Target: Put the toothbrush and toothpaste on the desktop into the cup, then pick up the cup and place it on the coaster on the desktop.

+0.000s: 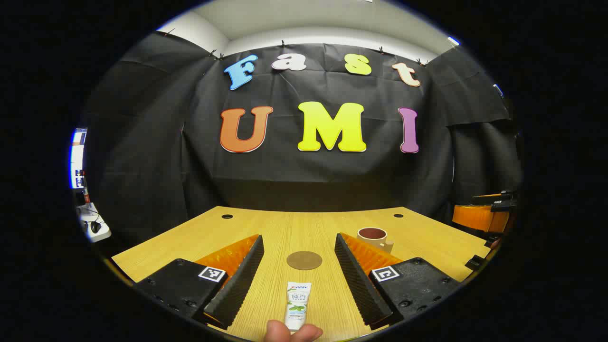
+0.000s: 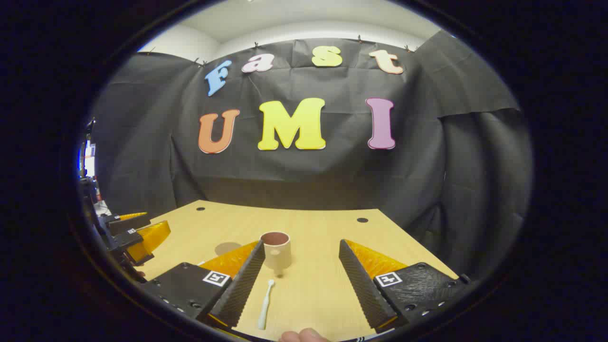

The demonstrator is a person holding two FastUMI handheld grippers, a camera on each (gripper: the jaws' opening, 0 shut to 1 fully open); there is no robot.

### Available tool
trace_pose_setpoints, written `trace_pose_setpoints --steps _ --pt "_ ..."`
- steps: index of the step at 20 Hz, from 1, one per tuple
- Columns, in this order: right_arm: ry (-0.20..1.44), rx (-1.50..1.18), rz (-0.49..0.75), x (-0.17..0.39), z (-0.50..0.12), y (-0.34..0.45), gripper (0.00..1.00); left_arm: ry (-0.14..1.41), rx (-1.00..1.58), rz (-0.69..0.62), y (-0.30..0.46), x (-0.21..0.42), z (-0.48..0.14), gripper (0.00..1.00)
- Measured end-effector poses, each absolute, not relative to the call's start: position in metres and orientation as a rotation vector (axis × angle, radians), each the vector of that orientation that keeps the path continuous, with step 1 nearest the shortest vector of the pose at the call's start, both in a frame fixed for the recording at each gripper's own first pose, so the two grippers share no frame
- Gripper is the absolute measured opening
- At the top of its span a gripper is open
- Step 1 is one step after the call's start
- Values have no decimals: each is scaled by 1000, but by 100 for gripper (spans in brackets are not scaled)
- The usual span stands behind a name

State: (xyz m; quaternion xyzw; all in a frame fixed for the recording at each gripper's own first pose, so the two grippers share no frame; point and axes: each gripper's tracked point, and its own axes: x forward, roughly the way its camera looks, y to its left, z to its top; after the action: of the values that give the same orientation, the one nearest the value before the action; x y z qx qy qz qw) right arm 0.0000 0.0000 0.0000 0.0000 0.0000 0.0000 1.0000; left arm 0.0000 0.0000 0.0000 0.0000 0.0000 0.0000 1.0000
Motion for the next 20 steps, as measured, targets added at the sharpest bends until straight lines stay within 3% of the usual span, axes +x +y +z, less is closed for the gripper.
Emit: trace_pose_setpoints --steps 3,4,6,8,11,12,15,17,20 --pt "13 4 -3 1 -3 -1 97 -4 3 -2 -1 0 3 100" --pt "19 -3 -4 2 -6 0 95 -5 5 -1 -1 0 3 95" --pt "36 -1 4 4 -11 1 95 -1 5 -1 0 -1 2 100" --pt "53 6 10 7 -16 4 95 7 -2 0 1 0 -1 95" --pt "72 13 13 9 -20 8 95 18 -9 -2 2 -1 -4 96" --pt "75 14 14 10 -21 10 98 19 -9 -3 3 0 -5 100" --pt "90 25 18 13 -27 14 92 20 -6 1 6 0 -5 96" --pt "97 33 22 14 -29 16 98 21 -2 2 8 0 -5 100" --pt "104 33 28 15 -35 21 95 35 6 3 9 -1 -12 96"
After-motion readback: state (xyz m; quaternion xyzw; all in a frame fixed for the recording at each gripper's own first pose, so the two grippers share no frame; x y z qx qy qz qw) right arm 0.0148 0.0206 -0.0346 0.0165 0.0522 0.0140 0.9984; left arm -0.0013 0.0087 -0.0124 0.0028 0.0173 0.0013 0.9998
